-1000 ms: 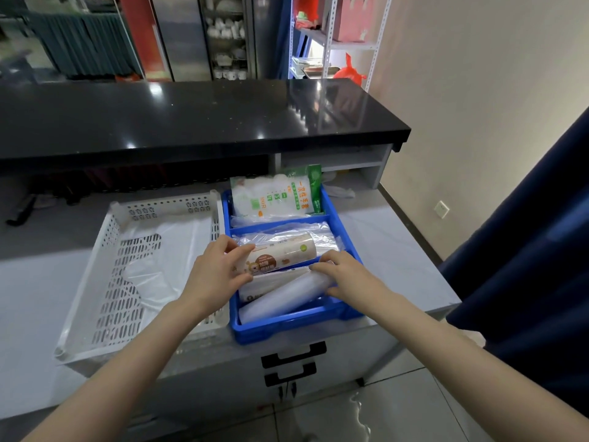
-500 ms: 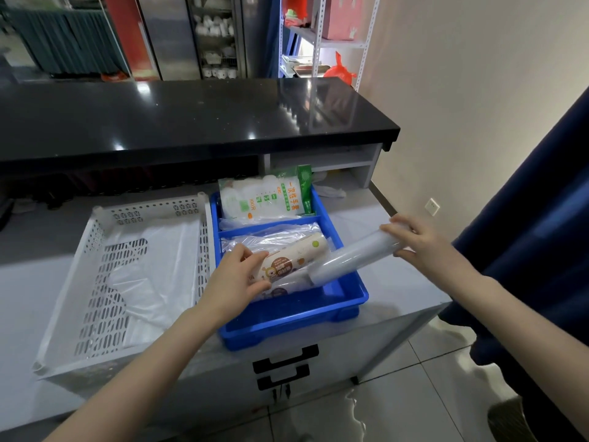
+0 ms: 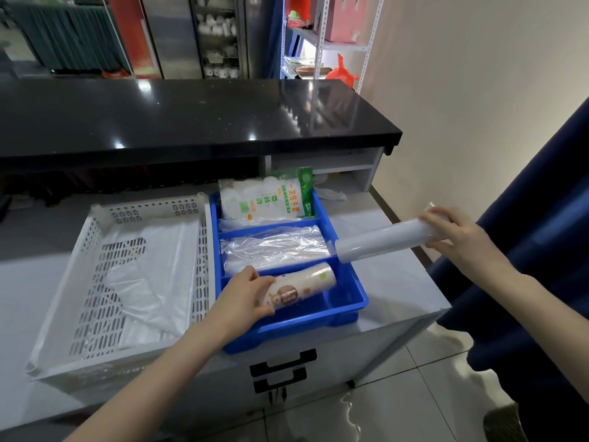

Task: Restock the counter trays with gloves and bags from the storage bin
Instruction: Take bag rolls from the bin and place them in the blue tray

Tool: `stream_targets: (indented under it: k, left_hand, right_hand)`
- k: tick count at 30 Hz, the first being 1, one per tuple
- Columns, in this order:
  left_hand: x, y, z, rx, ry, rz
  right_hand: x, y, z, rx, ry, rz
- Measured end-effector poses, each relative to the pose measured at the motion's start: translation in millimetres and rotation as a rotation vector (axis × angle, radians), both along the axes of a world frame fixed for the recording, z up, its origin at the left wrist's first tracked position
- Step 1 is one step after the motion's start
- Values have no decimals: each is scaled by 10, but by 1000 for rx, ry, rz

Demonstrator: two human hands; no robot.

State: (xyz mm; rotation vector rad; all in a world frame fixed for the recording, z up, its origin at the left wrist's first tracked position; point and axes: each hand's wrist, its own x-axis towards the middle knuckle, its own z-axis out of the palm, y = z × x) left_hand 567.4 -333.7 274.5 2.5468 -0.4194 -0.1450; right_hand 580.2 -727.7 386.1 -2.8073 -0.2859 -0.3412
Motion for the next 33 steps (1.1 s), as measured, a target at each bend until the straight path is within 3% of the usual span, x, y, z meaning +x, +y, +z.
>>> stream_targets:
  k: [4, 8, 12, 14, 18, 25, 33]
  left_hand:
    - [-76, -70, -37, 100, -39, -91]
    - [-86, -107, 16, -106, 40, -33]
    - [-72, 39, 82, -171, -167, 178]
    - [-58, 152, 90, -151, -216, 226]
    - [-100, 240, 76, -13, -183, 95]
    - [-239, 322, -5, 40, -205, 107]
    - [-284, 308, -27, 50, -187, 116]
  right_hand:
    - [14, 68, 23, 65, -5, -34]
    - [16, 341, -104, 70, 62, 29]
    - [19, 667, -342, 96, 101, 102]
    - [46, 854, -456, 149, 155, 131]
    - [85, 1244, -664, 240, 282, 229]
    - [154, 1349, -842, 127, 424, 275]
    - [221, 1237, -844, -51, 383, 348]
